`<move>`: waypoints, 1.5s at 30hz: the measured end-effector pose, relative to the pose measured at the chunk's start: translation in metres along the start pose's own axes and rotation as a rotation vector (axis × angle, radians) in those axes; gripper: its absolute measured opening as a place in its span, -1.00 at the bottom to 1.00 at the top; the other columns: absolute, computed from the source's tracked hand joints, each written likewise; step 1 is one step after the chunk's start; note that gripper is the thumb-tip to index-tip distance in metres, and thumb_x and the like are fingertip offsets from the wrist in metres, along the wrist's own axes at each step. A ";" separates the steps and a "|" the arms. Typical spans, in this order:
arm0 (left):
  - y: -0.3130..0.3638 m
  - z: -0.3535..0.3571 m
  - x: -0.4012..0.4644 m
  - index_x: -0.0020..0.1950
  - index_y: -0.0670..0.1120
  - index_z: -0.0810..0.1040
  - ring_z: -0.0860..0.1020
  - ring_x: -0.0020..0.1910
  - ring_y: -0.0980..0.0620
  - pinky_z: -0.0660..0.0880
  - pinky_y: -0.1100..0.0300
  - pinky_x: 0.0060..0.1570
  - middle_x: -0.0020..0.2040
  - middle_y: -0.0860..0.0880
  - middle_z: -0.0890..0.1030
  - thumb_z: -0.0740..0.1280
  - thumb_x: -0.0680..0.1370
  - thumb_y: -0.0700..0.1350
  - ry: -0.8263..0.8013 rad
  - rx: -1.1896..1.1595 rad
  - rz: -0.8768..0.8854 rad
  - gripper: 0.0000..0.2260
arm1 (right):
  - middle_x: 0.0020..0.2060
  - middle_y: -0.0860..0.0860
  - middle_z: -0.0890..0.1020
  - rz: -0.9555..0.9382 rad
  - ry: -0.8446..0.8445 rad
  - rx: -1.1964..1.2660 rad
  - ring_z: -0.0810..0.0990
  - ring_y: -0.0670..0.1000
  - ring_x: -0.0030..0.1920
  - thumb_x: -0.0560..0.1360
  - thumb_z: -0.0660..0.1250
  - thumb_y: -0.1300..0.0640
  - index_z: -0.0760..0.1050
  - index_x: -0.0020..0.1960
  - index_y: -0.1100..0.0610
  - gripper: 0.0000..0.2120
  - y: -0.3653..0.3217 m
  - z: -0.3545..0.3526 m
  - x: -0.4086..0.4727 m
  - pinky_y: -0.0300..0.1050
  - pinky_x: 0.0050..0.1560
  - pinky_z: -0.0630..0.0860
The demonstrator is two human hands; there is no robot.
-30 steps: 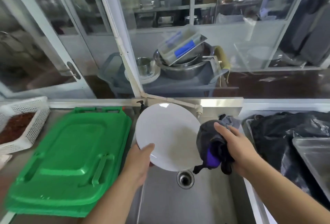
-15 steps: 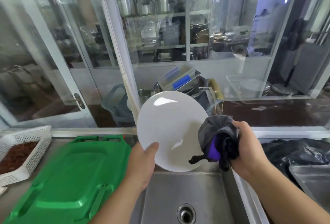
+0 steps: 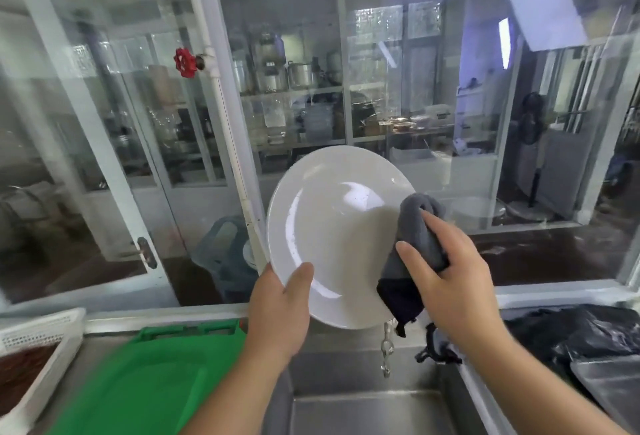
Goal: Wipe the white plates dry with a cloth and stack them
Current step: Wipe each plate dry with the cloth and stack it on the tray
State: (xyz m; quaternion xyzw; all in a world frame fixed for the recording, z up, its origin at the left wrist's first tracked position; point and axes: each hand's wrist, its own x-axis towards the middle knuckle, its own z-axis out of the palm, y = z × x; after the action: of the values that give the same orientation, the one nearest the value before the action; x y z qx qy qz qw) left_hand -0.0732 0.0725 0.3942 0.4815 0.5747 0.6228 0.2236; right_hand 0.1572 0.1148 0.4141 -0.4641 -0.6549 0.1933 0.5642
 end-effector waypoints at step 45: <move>0.020 0.012 -0.032 0.11 0.15 0.70 0.70 -0.02 0.09 0.56 0.15 -0.07 -0.04 0.06 0.77 0.30 0.56 0.02 -0.030 -0.125 0.023 -0.79 | 0.23 0.02 0.56 -0.634 -0.357 -0.126 0.53 0.17 0.13 0.52 0.31 0.13 0.58 0.30 0.07 -0.64 -0.067 0.059 0.016 0.10 0.19 0.50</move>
State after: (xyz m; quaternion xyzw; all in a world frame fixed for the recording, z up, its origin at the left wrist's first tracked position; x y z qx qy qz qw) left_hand -0.0438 0.0469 0.4003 0.4823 0.5258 0.6527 0.2547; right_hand 0.0784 0.1110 0.4579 -0.2310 -0.8649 0.0463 0.4431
